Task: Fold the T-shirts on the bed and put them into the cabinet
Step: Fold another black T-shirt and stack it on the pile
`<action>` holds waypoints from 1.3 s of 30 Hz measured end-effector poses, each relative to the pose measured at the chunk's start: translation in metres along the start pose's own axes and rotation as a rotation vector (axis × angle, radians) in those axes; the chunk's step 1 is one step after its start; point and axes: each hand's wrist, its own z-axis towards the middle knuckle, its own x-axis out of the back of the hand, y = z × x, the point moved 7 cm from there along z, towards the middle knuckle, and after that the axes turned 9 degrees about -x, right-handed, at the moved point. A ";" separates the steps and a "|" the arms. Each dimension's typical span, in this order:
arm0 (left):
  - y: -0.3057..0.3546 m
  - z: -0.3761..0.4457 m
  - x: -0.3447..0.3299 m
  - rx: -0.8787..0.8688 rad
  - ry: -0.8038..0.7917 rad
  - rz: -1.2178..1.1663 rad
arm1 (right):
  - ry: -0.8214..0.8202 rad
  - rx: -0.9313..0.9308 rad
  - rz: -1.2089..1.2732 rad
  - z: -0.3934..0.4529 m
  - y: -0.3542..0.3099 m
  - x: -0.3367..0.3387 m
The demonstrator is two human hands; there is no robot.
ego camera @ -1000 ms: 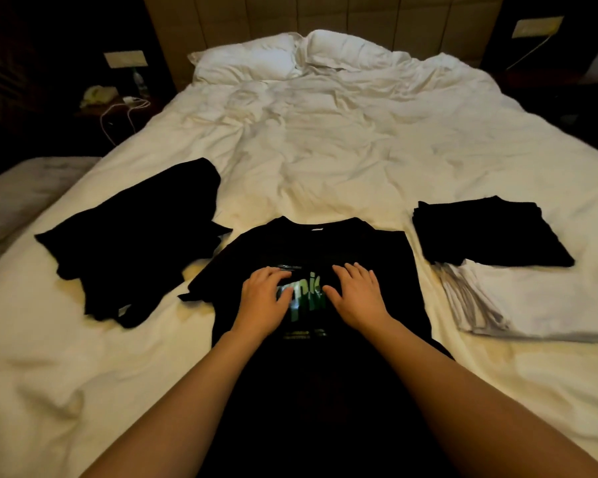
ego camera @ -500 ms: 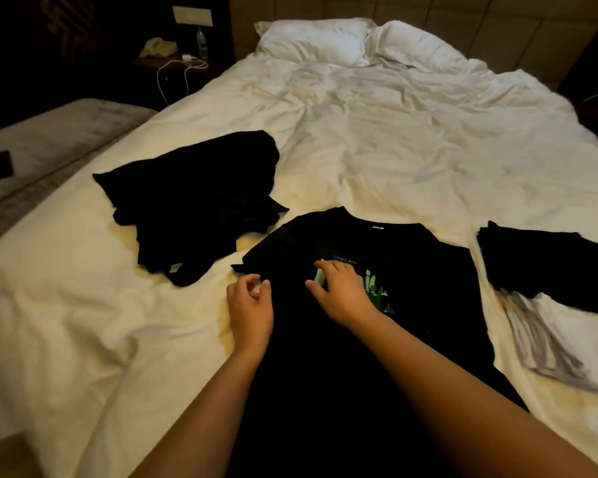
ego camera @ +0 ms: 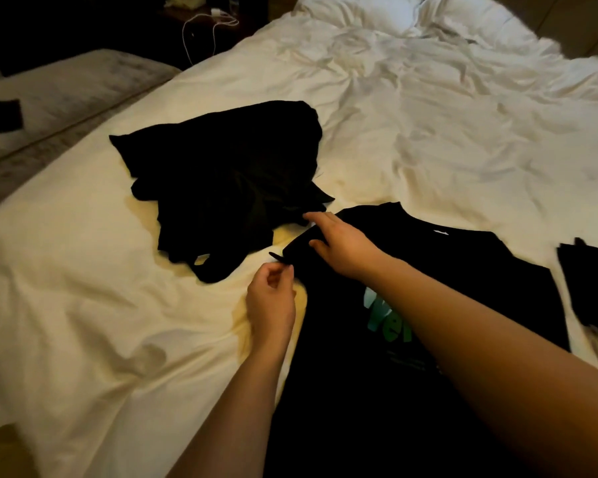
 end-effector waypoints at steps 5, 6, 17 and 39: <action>0.005 0.000 0.005 0.017 0.077 -0.129 | -0.037 0.076 -0.115 0.021 -0.014 -0.008; 0.007 0.000 0.004 0.036 0.067 -0.166 | 0.005 0.086 -0.078 0.021 -0.015 -0.003; 0.015 0.008 -0.009 0.055 -0.033 -0.346 | 0.211 0.042 0.502 0.010 -0.016 0.015; 0.018 0.014 -0.013 -0.148 -0.143 -0.116 | 0.266 0.031 0.628 0.011 -0.024 0.054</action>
